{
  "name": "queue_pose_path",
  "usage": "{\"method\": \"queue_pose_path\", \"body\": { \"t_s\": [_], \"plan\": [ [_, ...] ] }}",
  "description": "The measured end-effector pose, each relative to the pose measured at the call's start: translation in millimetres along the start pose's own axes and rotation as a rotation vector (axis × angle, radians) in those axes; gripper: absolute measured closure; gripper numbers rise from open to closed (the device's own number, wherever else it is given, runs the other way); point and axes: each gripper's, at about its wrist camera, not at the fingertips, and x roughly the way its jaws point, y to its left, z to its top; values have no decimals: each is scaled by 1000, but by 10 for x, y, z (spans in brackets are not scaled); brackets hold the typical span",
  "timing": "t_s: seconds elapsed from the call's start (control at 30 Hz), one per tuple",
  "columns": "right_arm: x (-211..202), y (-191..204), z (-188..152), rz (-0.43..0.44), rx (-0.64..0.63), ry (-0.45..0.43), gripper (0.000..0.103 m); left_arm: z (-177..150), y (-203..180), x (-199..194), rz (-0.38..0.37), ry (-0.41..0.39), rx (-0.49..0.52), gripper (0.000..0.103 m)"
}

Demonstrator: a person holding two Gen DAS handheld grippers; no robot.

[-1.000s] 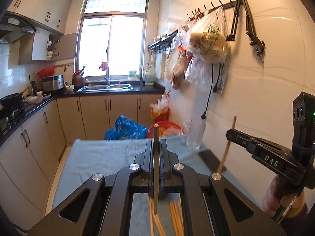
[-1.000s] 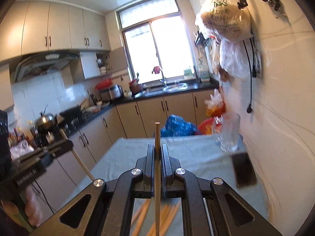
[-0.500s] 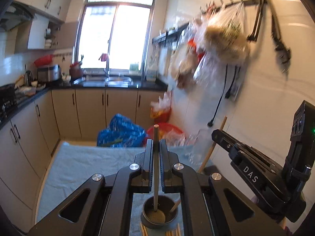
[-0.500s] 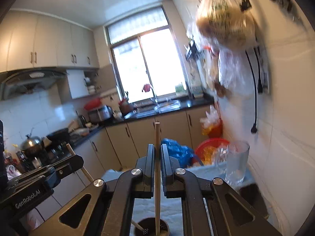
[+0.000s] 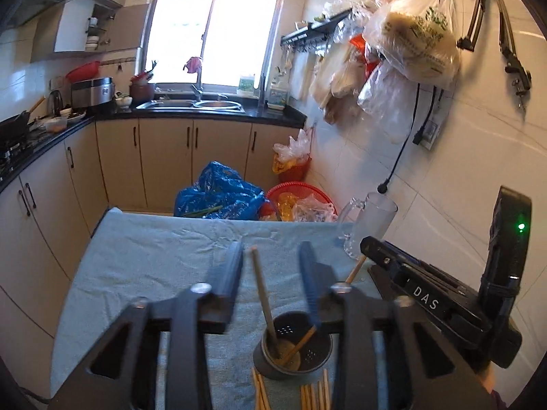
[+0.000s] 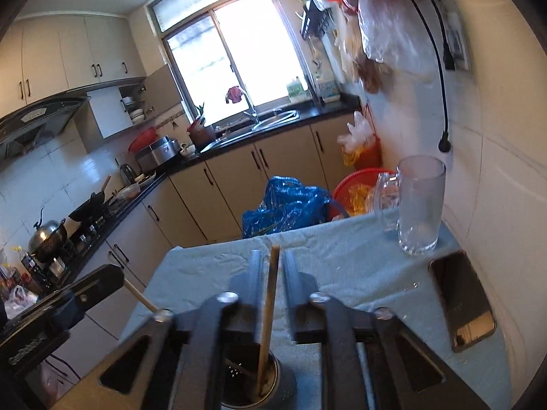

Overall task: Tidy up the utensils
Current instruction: 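Open the left tool to drop its chopstick into the cup while the right tool releases its own, then move the left tool back and grasp a chopstick while the right tool grasps another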

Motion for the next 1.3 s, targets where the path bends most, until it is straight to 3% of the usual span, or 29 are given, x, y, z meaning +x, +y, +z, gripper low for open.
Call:
{"method": "queue_pose_path", "body": {
  "t_s": [0.03,0.13,0.33,0.6,0.83,1.0,1.1,1.23,1.3],
  "plan": [
    [-16,7,-11,-2,2,-3,60,6,-1,-45,2,-7,1,66],
    [-103,24,-2,-11,-6,-8,58,-4,15,-259,12,-30,17,62],
    [-489,77,-34,-23,-30,-21,46,-90,87,-769,37,-83,28,51],
    [-1062,42,-298,-74,-115,48,34,-544,289,-1276,57,-64,12,41],
    [-1146,-333,-906,-122,-98,248,31,-1188,421,-1179,72,78,-8,40],
    [-950,-497,-1530,-87,-76,389,31,-1705,390,-875,75,203,23,40],
    [-777,-474,-1865,-43,-65,450,40,-1995,327,-602,66,299,60,41],
    [-584,-358,-2142,-30,-93,490,51,-2282,223,-286,44,409,132,57],
    [-498,-303,-2205,-36,-110,499,52,-2349,185,-158,46,439,154,67]
  ]
}}
